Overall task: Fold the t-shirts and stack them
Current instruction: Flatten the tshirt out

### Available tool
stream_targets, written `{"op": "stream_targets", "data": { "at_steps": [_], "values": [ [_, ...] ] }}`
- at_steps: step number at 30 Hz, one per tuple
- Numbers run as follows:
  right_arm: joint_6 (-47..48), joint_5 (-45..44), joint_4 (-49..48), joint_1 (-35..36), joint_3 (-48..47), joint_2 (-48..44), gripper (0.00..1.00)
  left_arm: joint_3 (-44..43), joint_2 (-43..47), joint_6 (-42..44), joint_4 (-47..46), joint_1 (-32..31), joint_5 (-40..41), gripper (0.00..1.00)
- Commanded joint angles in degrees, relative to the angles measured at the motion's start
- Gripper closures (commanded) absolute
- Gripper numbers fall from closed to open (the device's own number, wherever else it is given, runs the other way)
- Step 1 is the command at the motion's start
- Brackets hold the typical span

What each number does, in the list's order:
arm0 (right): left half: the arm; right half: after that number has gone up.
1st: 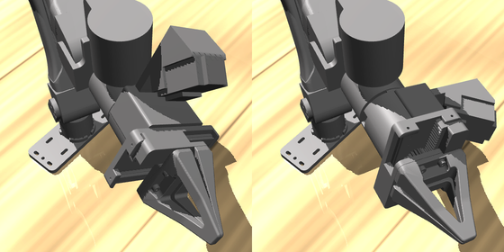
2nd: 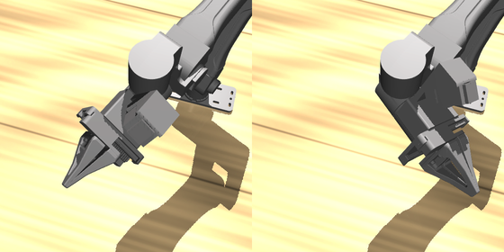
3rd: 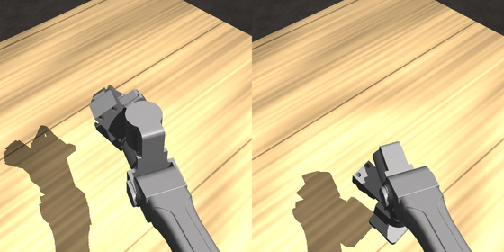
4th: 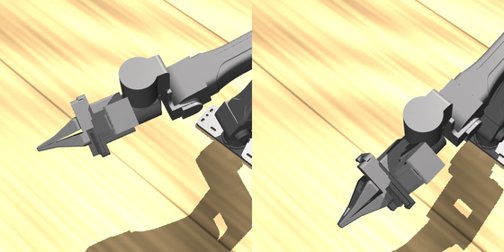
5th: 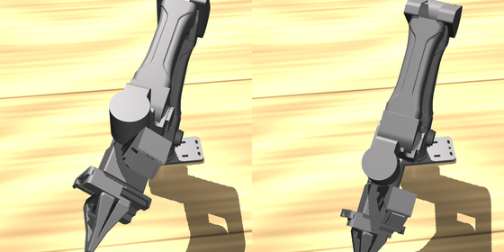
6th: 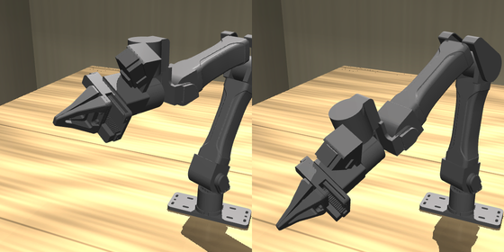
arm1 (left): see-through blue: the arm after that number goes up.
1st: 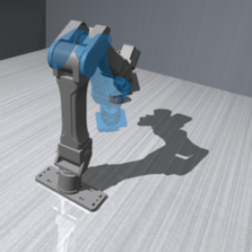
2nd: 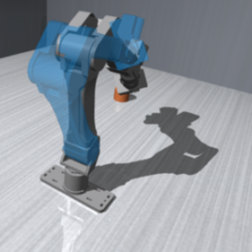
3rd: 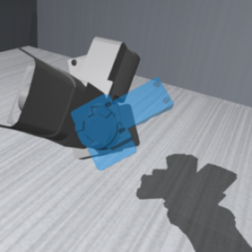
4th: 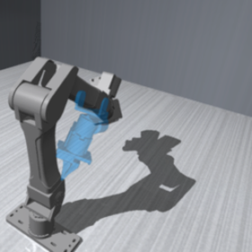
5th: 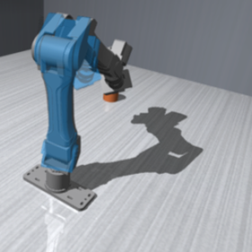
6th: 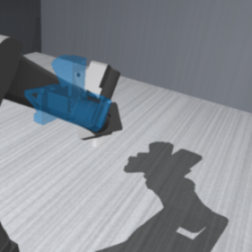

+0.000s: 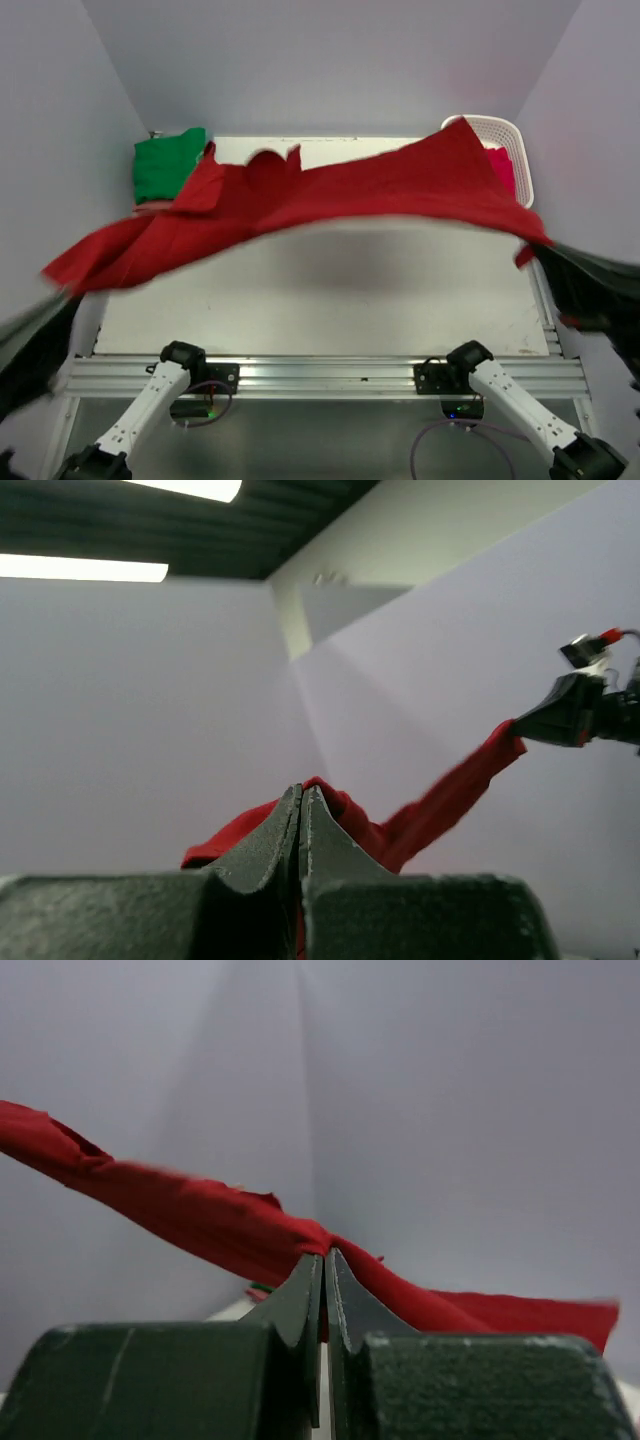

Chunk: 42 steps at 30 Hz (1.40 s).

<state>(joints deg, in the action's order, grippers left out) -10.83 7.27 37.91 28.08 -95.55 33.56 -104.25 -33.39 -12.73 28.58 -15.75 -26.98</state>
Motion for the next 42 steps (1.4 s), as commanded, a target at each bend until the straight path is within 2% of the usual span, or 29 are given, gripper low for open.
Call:
{"op": "stream_targets", "data": {
  "at_steps": [1,3,5,8,9,11,14,17,18,22,26,29,32,42],
  "values": [
    [-4.1,13.91,1.46,-0.39,-5.5,-2.88,1.0,-0.34,2.79,-9.57,-5.54,0.63,-12.29,1.0],
    [-5.16,14.7,1.38,-0.74,-8.06,-3.5,1.0,-0.52,4.29,-11.34,-9.58,1.42,-14.93,1.0],
    [-5.96,11.65,1.72,-0.83,-10.18,-2.02,1.0,-1.92,2.9,-11.62,-10.12,2.39,-15.29,1.0],
    [-6.31,0.5,3.92,-0.92,-10.01,2.29,1.0,-5.44,-1.14,-6.36,-5.04,2.3,-10.81,1.0],
    [-6.66,-1.71,4.45,-0.92,-9.84,3.78,1.0,-6.31,-2.29,-4.43,-3.37,2.3,-5.94,1.0],
    [-7.1,-4.79,4.72,-0.92,-7.38,6.15,1.0,-5.1,-4.84,0.59,-0.82,2.39,-1.34,1.0],
    [-7.71,-9.08,6.11,-0.83,-2.73,11.34,1.0,1.13,-6.34,3.76,-0.89,2.3,11.02,1.0],
    [-7.36,-13.58,6.12,-0.92,4.12,15.73,1.0,12.28,-6.51,4.56,-3.16,2.3,18.43,1.0],
    [-7.62,-16.81,6.56,-0.92,7.19,18.53,1.0,18.75,-6.6,4.38,-3.79,2.3,22.02,1.0],
    [-8.77,-21.85,5.95,-0.92,15.9,25.04,1.0,32.15,-11.15,3.59,-5.98,2.3,29.34,1.0],
    [-8.42,-25.54,-0.18,-0.83,21.45,34.09,1.0,42.35,-18.63,3.5,-8.97,2.3,37.67,1.0],
    [-7.45,-28.27,-3.01,-1.53,20.32,43.5,1.0,43.77,-26.8,3.85,-11.08,2.39,42.34,1.0],
    [-6.75,-29.93,-5.47,-2.76,16.89,52.27,1.0,43.78,-33.22,3.59,-14.6,3.44,42.37,1.0],
    [-6.92,-36.61,-11.19,-7.24,9.51,66.53,1.0,33.15,-51.67,5.61,-19.17,7.92,40.43,1.0]
  ]
}}
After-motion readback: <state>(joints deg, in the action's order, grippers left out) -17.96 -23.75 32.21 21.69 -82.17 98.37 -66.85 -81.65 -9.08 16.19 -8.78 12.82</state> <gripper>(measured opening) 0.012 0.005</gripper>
